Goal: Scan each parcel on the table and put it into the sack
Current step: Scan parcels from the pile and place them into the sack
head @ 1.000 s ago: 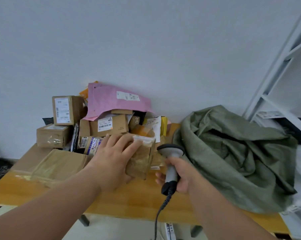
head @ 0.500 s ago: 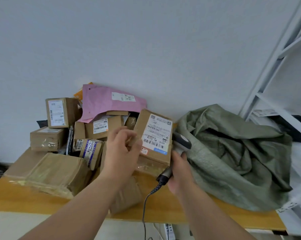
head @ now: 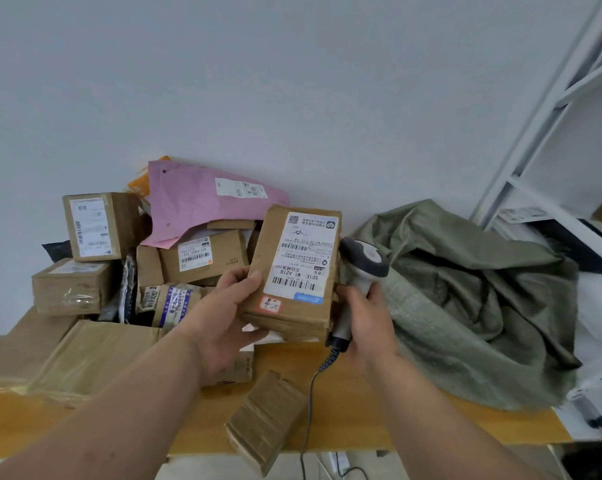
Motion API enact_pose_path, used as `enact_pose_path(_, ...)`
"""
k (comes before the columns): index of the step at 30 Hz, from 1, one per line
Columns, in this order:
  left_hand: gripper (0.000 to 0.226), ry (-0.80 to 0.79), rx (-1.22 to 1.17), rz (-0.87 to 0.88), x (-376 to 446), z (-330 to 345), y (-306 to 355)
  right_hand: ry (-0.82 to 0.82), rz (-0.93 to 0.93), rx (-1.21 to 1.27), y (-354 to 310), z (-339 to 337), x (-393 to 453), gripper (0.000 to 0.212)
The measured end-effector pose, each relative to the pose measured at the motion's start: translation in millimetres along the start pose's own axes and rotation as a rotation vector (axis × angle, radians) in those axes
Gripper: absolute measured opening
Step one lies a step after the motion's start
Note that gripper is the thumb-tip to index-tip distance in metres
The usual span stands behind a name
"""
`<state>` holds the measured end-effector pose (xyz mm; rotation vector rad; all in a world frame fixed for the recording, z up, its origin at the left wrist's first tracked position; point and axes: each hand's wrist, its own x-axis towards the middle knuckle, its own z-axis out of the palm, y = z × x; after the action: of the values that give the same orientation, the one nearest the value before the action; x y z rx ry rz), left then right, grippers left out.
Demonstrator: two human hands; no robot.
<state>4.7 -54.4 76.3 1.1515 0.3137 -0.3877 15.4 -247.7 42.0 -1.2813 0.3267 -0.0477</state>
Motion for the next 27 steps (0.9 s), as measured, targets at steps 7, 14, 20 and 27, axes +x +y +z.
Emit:
enact_pose_path(7,0.081,-0.103,0.068,0.008,19,-15,4,0.074,-0.030,-0.133,-7,-4,11,0.024)
enact_pose_path(14,0.048,-0.062,0.105,0.120,33,-17,14,0.064,-0.020,-0.042,-27,-10,0,0.005)
enact_pose_path(20,0.036,0.016,0.176,0.166,46,-17,12,-0.045,0.002,-0.101,-39,1,-21,0.020)
enact_pose_path(27,0.082,0.008,0.148,0.190,54,-19,15,-0.045,0.052,-0.183,-36,5,-32,0.017)
